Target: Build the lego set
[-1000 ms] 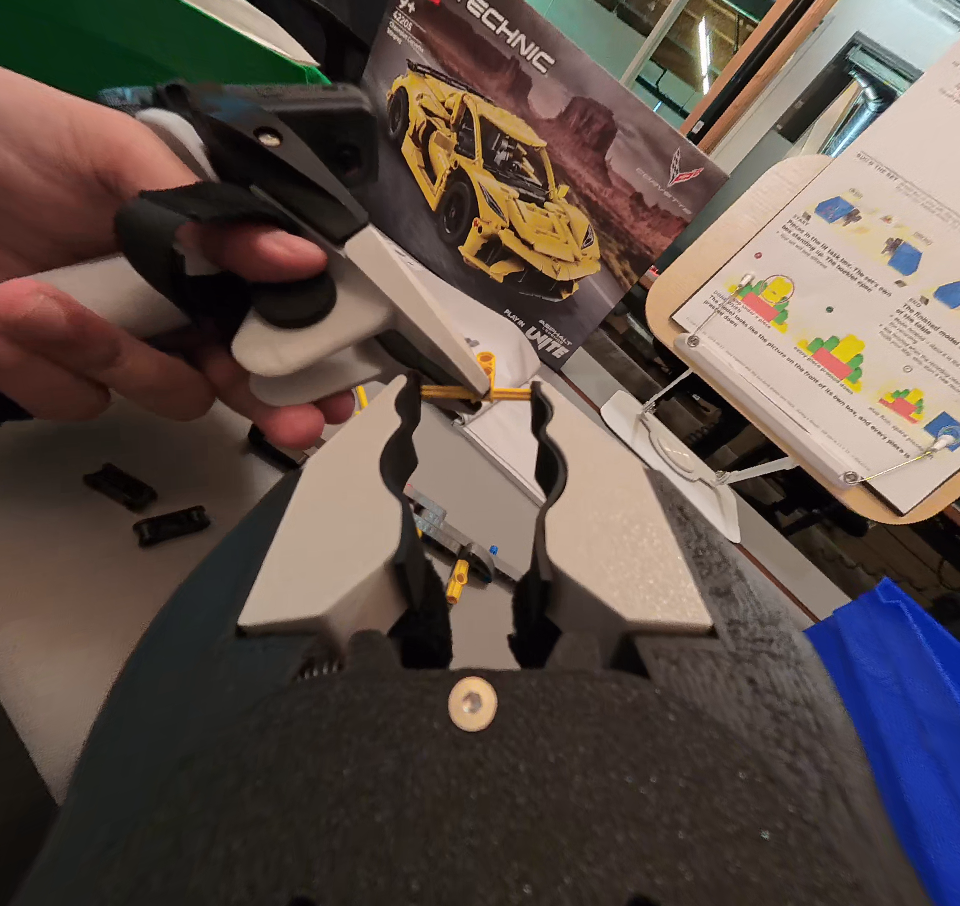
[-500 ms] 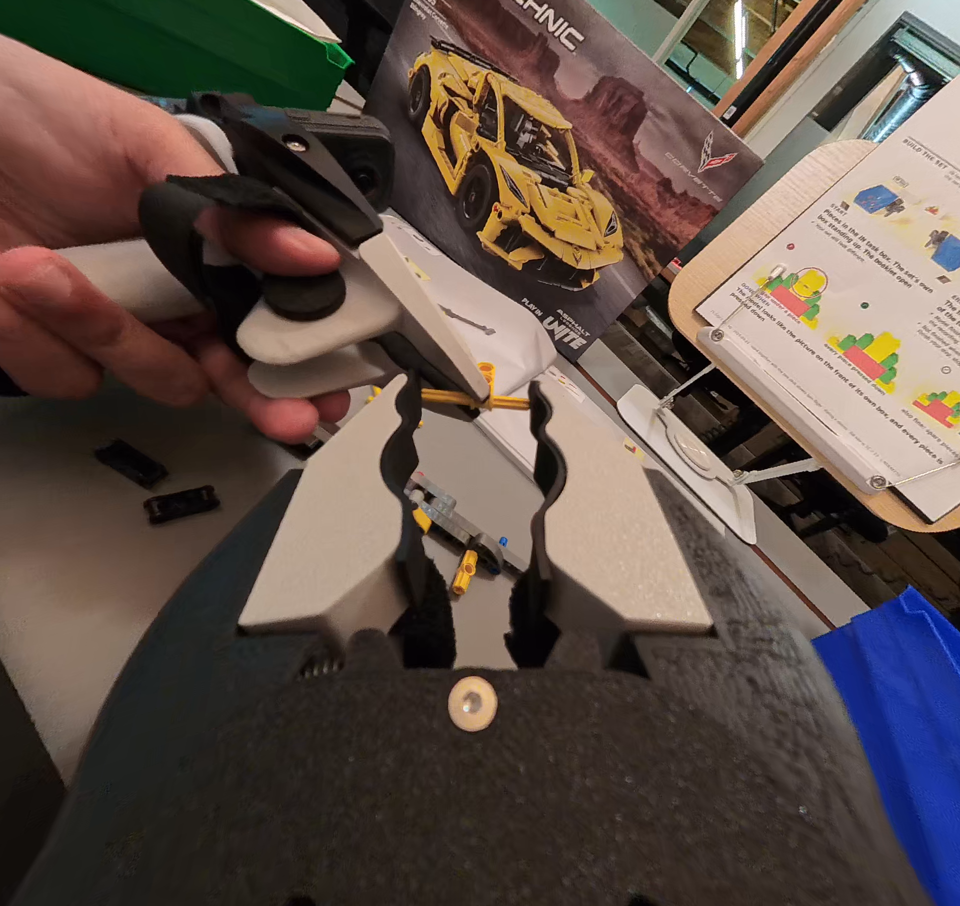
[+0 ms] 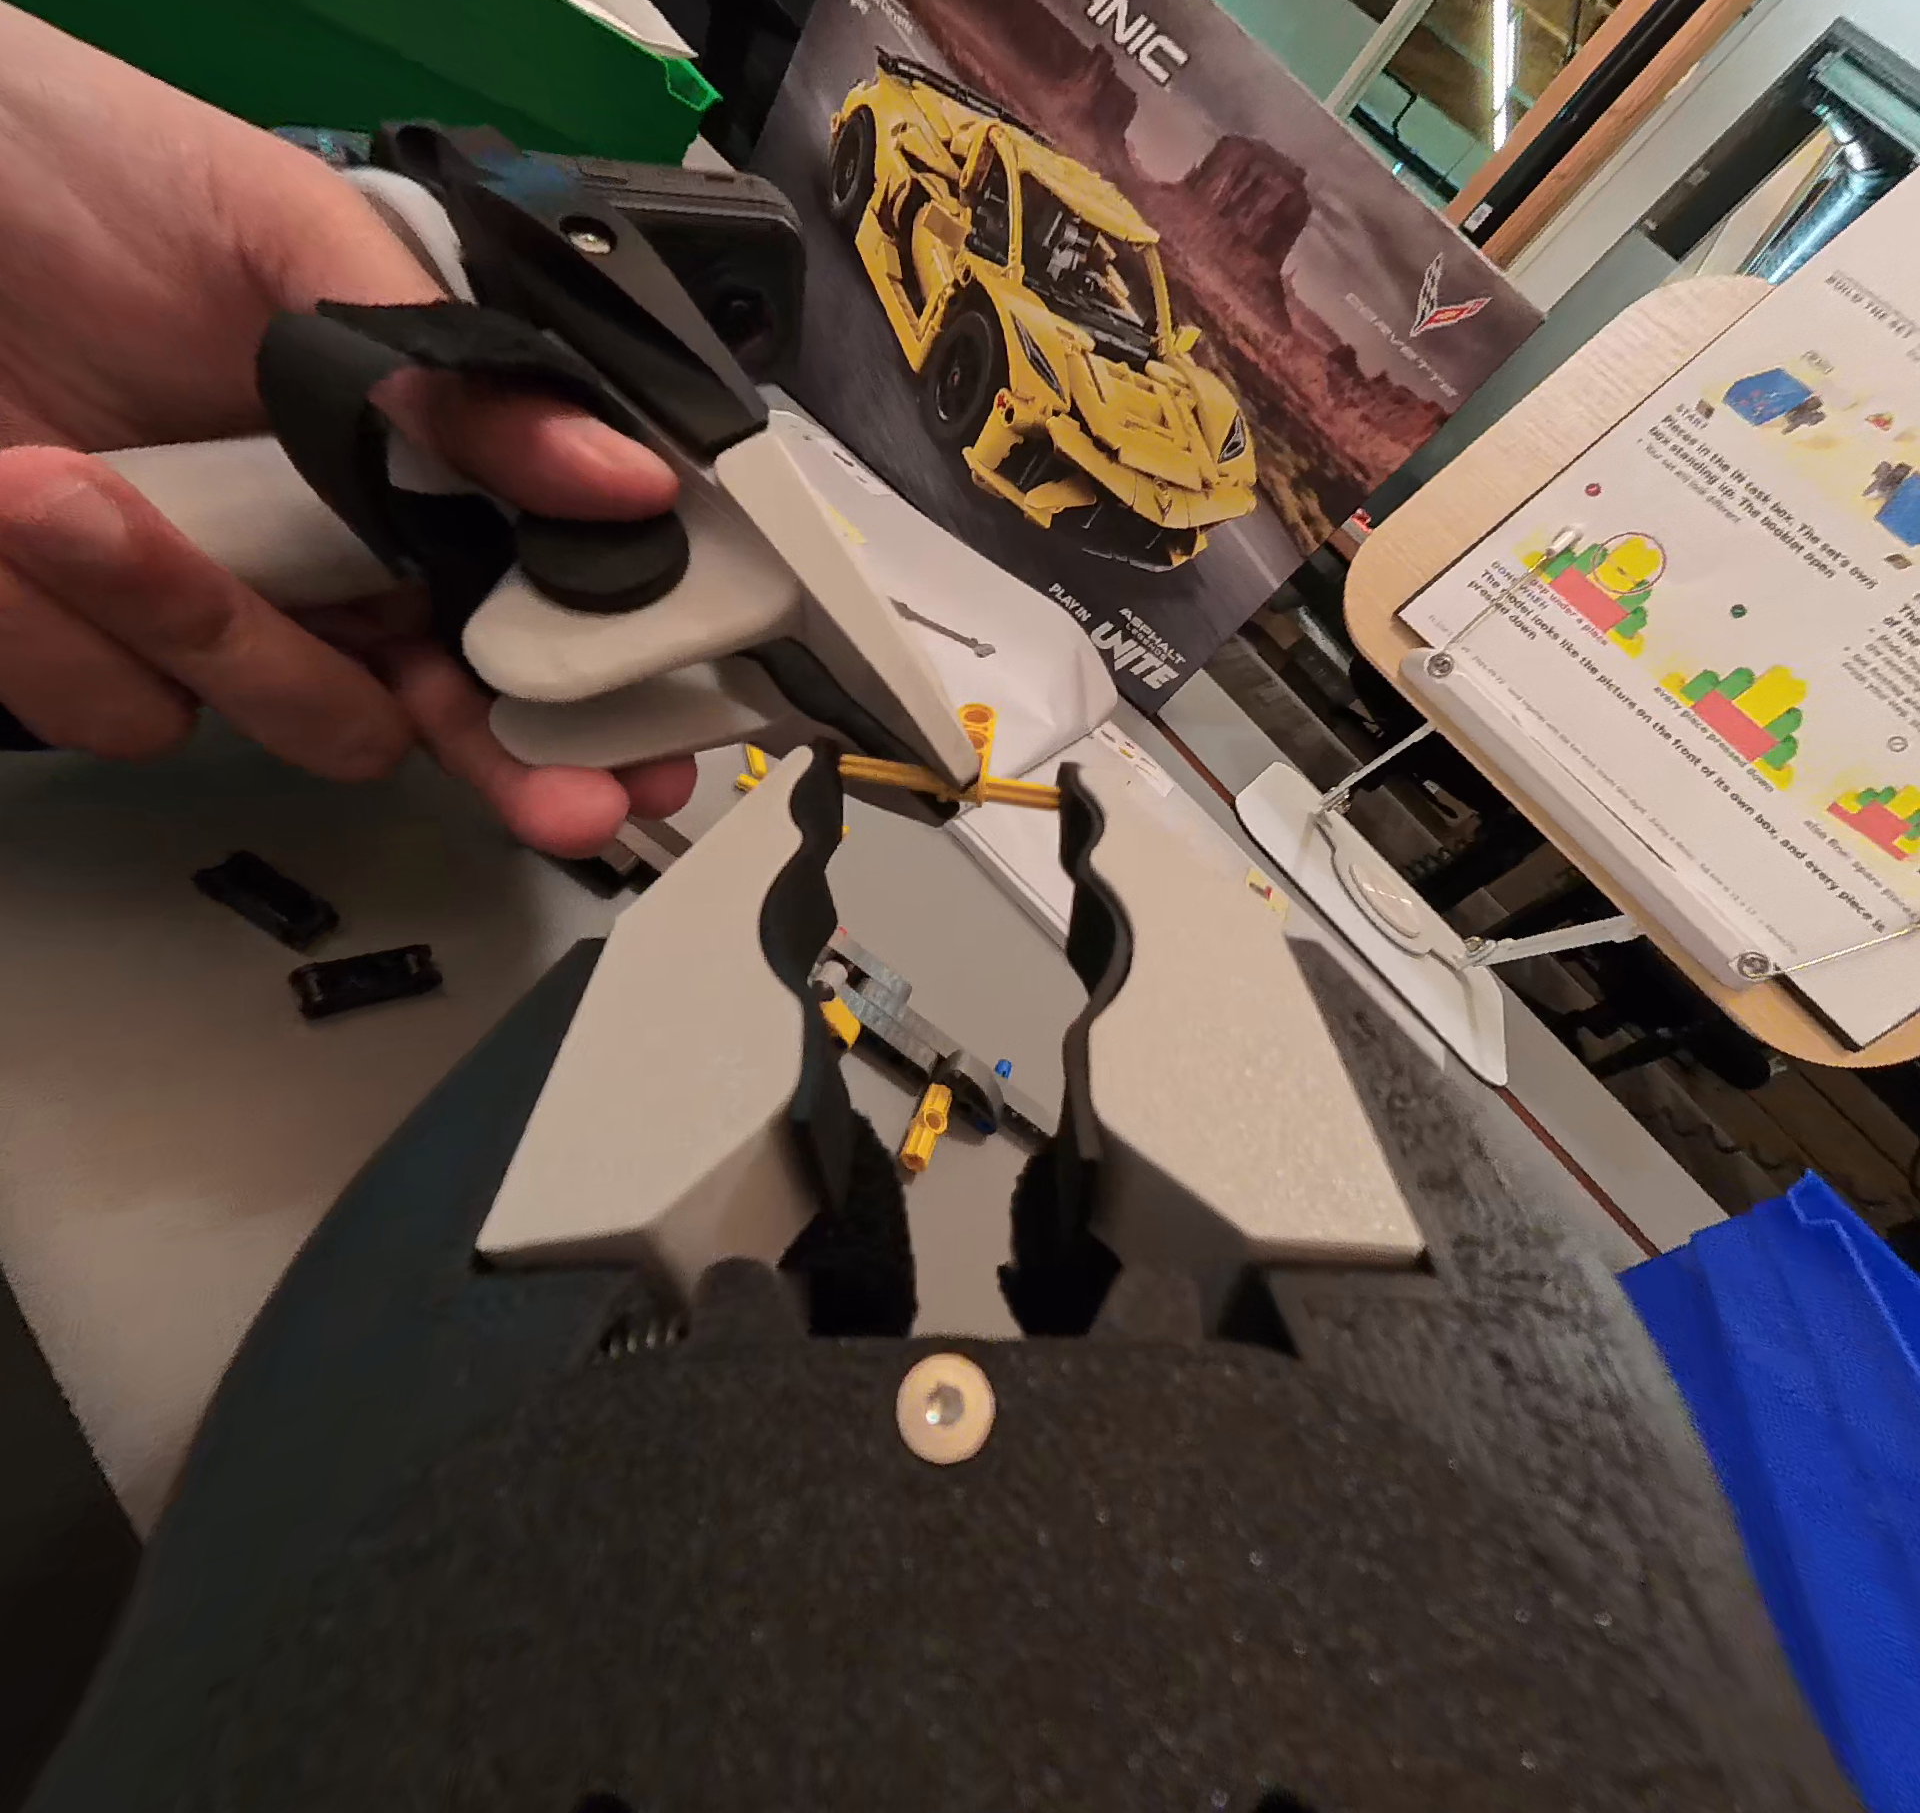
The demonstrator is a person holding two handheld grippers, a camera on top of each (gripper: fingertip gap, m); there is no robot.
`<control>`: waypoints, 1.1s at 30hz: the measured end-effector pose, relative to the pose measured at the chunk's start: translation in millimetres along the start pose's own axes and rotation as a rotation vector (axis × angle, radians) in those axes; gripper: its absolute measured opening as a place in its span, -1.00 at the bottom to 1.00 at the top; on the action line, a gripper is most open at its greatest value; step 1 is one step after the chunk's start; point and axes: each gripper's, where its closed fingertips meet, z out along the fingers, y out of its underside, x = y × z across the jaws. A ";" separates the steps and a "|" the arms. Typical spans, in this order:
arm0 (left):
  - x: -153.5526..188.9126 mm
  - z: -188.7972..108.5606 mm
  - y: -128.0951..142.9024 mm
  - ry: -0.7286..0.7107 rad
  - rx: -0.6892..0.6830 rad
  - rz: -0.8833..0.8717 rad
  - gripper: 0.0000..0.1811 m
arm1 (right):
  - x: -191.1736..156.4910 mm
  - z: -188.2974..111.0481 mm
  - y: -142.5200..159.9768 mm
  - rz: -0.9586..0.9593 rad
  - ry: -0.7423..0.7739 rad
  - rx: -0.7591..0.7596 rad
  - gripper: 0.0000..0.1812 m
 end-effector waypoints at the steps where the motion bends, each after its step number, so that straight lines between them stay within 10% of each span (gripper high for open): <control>1: -0.7 -0.2 -0.4 -0.005 0.005 0.004 -0.95 | -0.2 0.5 0.4 0.010 -0.006 -0.007 -0.55; 33: -4.6 -1.9 3.1 -0.044 -0.003 0.064 -0.95 | -5.7 0.7 4.1 0.081 -0.092 -0.018 -0.55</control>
